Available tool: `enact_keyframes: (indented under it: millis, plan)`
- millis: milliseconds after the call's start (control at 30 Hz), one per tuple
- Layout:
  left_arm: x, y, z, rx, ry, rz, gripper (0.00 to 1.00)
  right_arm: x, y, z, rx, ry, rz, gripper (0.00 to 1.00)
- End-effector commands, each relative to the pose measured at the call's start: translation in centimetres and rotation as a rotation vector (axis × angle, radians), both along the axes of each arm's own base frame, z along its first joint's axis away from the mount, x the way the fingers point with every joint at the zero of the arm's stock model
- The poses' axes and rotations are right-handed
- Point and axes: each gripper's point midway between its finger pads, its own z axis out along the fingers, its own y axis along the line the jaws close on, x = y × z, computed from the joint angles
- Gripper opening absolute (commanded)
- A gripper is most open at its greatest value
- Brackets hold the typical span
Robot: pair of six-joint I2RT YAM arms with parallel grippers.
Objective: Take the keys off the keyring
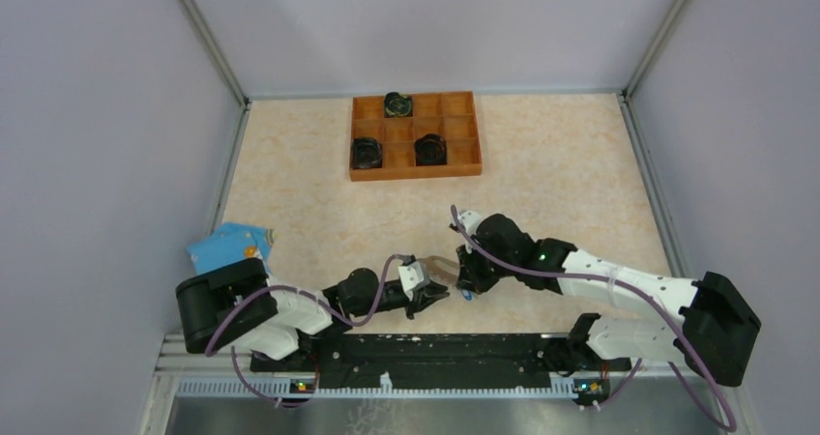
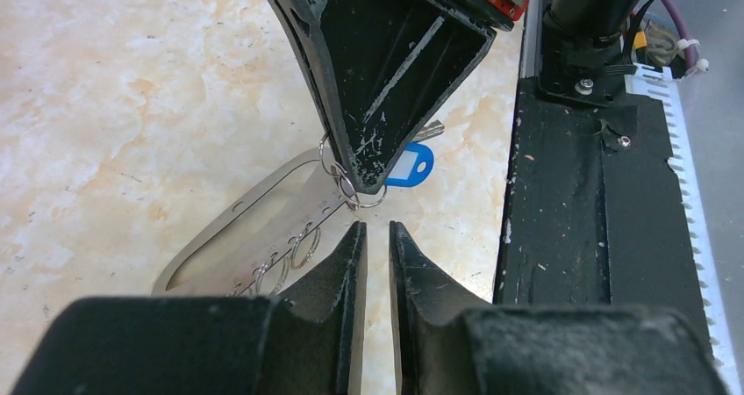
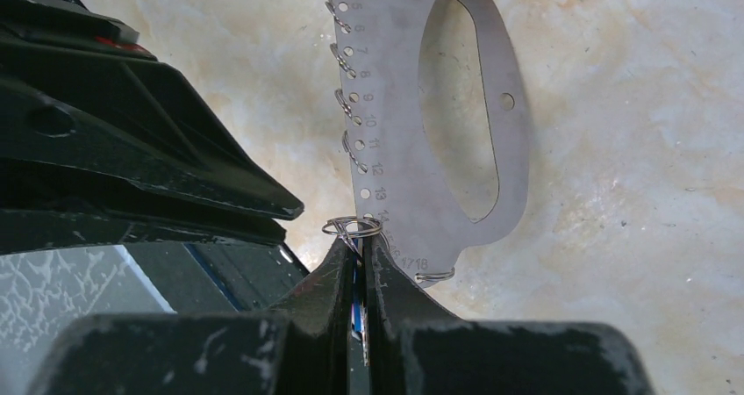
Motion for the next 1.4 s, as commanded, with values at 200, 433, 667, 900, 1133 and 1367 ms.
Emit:
enact_keyframes:
  millis: [200, 433, 667, 900, 1133, 1367]
  plan:
    - [1.4, -1.5, 2.6, -0.108, -0.091, 0.042, 0.21, 0.4, 2.0, 1.9, 0.061, -0.031, 0.001, 0.0]
    - [1.2, -2.4, 2.6, -0.108, -0.095, 0.009, 0.21, 0.6, 2.1, 1.7, 0.059, -0.035, -0.016, 0.0]
    - [1.2, -2.6, 1.9, -0.09, -0.078, 0.006, 0.2, 0.7, 2.0, 1.9, 0.064, -0.041, -0.025, 0.0]
    - [1.7, -3.2, 1.6, -0.063, -0.075, 0.014, 0.07, 0.4, 2.2, 1.7, 0.067, -0.04, -0.017, 0.0]
    - [2.4, -3.1, 0.3, 0.0, -0.043, 0.063, 0.0, 0.8, 0.7, 0.8, 0.01, -0.042, -0.088, 0.0]
    - [3.1, -3.1, -0.4, 0.034, -0.029, 0.122, 0.0, 0.9, -0.4, -0.3, -0.041, -0.025, -0.142, 0.0]
